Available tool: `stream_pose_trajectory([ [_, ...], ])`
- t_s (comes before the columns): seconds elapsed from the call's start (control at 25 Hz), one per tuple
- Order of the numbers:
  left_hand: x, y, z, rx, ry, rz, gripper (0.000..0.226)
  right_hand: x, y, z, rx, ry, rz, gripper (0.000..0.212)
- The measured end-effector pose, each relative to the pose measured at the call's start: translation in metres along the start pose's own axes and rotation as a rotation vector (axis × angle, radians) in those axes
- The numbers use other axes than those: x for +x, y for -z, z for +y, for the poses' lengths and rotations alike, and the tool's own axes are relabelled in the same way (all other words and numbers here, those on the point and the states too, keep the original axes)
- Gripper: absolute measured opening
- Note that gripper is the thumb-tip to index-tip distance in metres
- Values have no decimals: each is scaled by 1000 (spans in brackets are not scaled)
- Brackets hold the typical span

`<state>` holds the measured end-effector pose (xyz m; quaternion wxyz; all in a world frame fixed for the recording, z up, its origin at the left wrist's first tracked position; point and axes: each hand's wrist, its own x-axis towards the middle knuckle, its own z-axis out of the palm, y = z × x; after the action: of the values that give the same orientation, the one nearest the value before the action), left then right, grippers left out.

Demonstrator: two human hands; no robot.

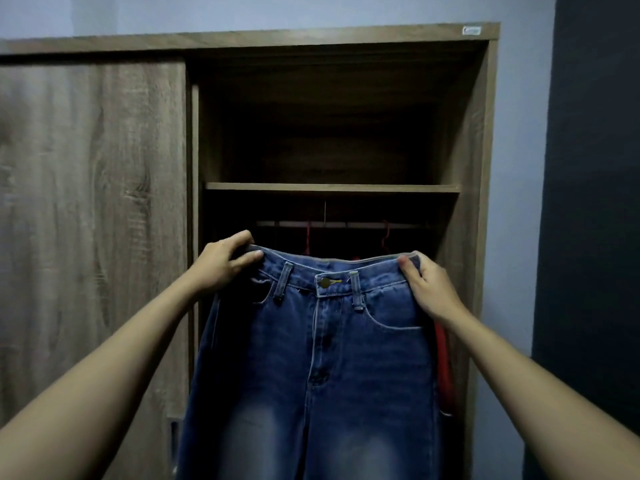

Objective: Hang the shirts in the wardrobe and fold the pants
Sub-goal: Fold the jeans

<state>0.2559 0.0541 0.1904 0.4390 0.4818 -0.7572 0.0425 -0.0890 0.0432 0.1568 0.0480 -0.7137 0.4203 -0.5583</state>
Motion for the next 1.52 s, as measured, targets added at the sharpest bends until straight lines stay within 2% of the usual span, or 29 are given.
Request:
stream_pose_trajectory([
  [0.08,-5,9,-11,-256,16,0,32,-3,3,5,189,-39,-142,46],
  [0.12,-8,14,-15,-445,54,-6,42,-3,7,5,276,-51,-198,45],
  [0.2,-11,24,-26,-678,180,-67,50,-2,17,4,313,-61,-300,19],
  [0.24,-12,26,-28,-695,221,-116,45,-1,20,3,278,-86,-331,14],
  [0.32,-13,18,-29,-632,307,-115,28,-1,17,3,200,-163,-372,18],
  [0.44,-4,-14,-33,-546,570,159,14,5,-8,4,226,-358,-265,22],
  [0.52,7,-33,-22,-542,673,307,16,14,-31,-7,391,-541,-136,21],
  [0.6,19,-42,1,-508,609,302,19,26,-47,-30,537,-600,-85,25],
  [0.68,24,-43,35,-403,481,277,20,39,-59,-48,594,-558,-83,27],
  [0.84,19,-49,69,-647,393,136,27,36,-77,-71,467,-443,-184,28],
  [0.92,12,-56,73,-630,360,56,32,28,-75,-79,517,-457,-219,44],
  [1.04,1,-61,79,-702,312,-72,44,23,-58,-85,804,-609,-351,91],
  [1.12,-2,-61,78,-674,250,-114,45,19,-49,-86,953,-647,-386,106],
  [1.2,-4,-59,81,-558,169,-99,34,15,-40,-81,1051,-640,-438,108],
  [1.24,-3,-59,85,-496,153,-40,25,14,-35,-81,1044,-634,-456,105],
  [1.32,0,-58,90,-412,162,94,14,8,-32,-81,962,-552,-492,83],
  [1.36,1,-57,92,-432,164,130,17,4,-34,-74,856,-458,-440,62],
  [1.4,2,-53,94,-507,160,133,21,1,-38,-67,658,-306,-315,38],
  [1.44,2,-47,96,-612,158,121,24,-2,-43,-55,428,-172,-87,23],
  [1.48,1,-39,97,-699,159,109,27,-5,-47,-44,233,-80,96,30],
  [1.52,3,-32,92,-769,165,85,29,-10,-48,-40,176,-78,184,47],
])
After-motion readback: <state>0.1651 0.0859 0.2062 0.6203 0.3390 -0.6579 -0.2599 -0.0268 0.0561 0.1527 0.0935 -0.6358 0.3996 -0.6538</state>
